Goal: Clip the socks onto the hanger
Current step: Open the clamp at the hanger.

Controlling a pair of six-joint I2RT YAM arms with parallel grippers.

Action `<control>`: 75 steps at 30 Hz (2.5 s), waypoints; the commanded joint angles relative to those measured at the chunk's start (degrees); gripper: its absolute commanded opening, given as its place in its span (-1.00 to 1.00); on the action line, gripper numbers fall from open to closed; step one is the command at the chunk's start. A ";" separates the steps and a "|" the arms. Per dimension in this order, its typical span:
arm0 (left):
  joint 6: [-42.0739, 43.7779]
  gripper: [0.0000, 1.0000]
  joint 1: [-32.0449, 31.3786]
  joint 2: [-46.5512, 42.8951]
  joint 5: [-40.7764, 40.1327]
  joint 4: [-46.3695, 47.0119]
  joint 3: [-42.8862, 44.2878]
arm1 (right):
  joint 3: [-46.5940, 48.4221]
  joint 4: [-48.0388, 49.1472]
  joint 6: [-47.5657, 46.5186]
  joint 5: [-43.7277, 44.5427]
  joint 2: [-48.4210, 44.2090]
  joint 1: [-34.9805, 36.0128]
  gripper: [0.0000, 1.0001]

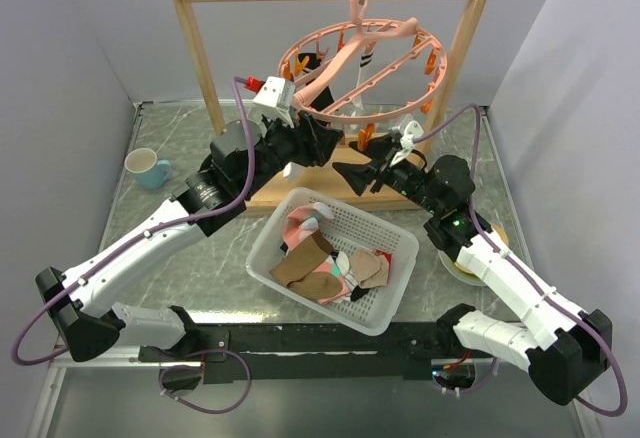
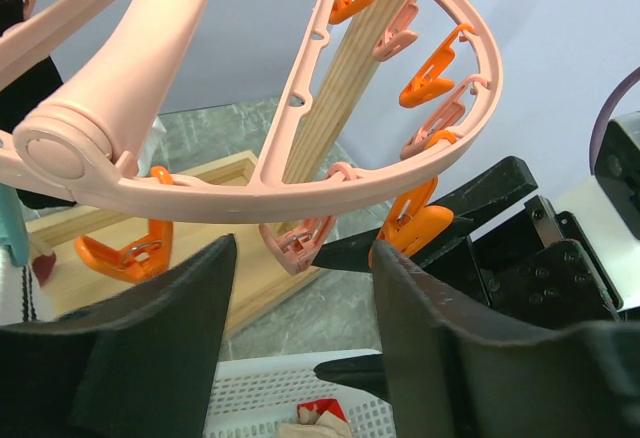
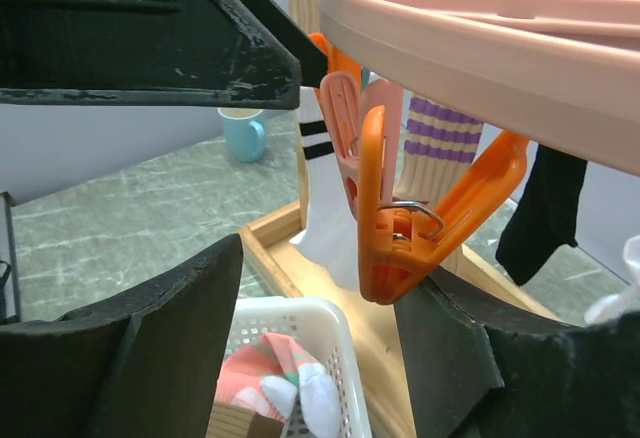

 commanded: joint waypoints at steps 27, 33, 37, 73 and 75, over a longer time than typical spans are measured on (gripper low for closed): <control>0.80 -0.98 0.35 1.39 0.32 3.18 0.56 | 4.07 2.63 2.72 -3.76 -0.27 0.50 0.25; 0.72 -0.96 2.02 1.21 0.23 1.68 2.85 | 1.54 -1.33 0.79 0.98 -2.55 0.41 0.43; 0.98 -0.95 2.63 0.33 0.23 1.42 2.32 | -0.40 -6.42 -0.79 7.13 -5.01 0.33 0.74; 0.80 -0.94 4.83 -1.86 1.37 1.60 1.09 | 6.97 0.78 -17.32 9.80 0.60 3.93 0.84; 0.63 -0.94 4.83 -1.86 1.37 1.51 1.18 | 7.50 0.86 -17.40 8.82 1.66 2.71 0.82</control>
